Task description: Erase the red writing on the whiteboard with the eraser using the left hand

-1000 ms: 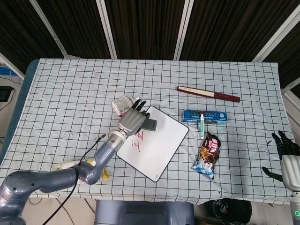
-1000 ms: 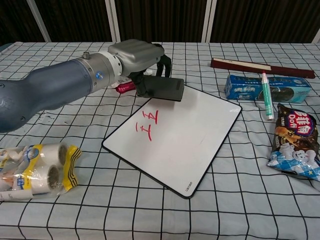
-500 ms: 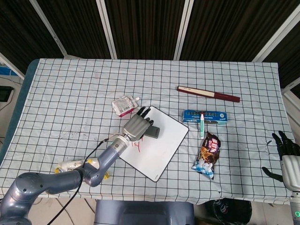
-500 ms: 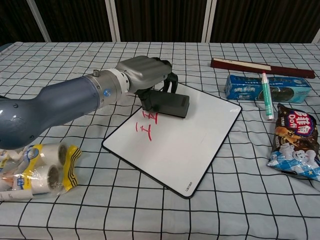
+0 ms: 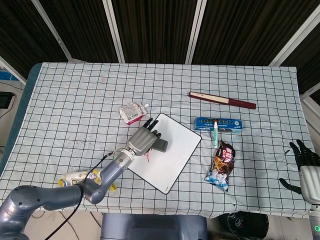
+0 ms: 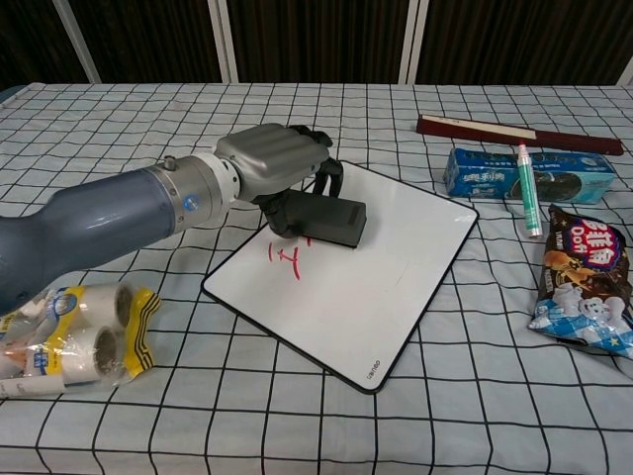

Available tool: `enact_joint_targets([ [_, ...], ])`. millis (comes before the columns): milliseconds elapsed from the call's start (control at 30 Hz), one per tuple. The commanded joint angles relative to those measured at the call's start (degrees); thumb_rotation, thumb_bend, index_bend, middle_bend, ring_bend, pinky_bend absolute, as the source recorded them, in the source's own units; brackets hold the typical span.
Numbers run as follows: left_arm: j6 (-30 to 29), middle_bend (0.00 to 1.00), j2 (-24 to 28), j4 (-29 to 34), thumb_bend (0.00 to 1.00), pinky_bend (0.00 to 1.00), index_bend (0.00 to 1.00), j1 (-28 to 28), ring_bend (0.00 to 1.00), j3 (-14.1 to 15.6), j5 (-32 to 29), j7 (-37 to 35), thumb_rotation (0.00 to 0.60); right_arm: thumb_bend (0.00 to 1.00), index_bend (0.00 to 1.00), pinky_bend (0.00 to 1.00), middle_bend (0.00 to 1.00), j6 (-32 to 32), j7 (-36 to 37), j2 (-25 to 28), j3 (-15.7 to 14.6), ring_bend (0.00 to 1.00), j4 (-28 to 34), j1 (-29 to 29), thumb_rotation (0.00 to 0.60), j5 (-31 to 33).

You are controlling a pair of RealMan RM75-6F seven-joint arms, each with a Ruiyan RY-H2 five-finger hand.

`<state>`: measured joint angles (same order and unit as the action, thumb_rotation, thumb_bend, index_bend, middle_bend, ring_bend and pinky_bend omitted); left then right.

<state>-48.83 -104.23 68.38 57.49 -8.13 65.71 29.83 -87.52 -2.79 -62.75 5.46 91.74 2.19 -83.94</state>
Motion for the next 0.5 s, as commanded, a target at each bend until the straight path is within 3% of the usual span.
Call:
enact_joint_targets([
  [33, -1.0, 0.43, 1.8, 2.2, 0.39, 0.05, 0.38, -1.1, 0.0, 1.2, 0.7, 1.0, 0.6, 0.07, 0.0, 0.19, 0.02, 0.0, 0.0, 0.0, 0.0, 0.14, 0.0, 0.0, 0.6, 0.0],
  [500, -2.8, 0.43, 7.5, 12.6, 0.39, 0.05, 0.38, -4.9, 0.0, 6.0, 3.4, 3.0, 0.6, 0.07, 0.0, 0.19, 0.02, -0.2, -0.5, -0.2, 0.1, 0.14, 0.1, 0.0, 0.6, 0.0],
])
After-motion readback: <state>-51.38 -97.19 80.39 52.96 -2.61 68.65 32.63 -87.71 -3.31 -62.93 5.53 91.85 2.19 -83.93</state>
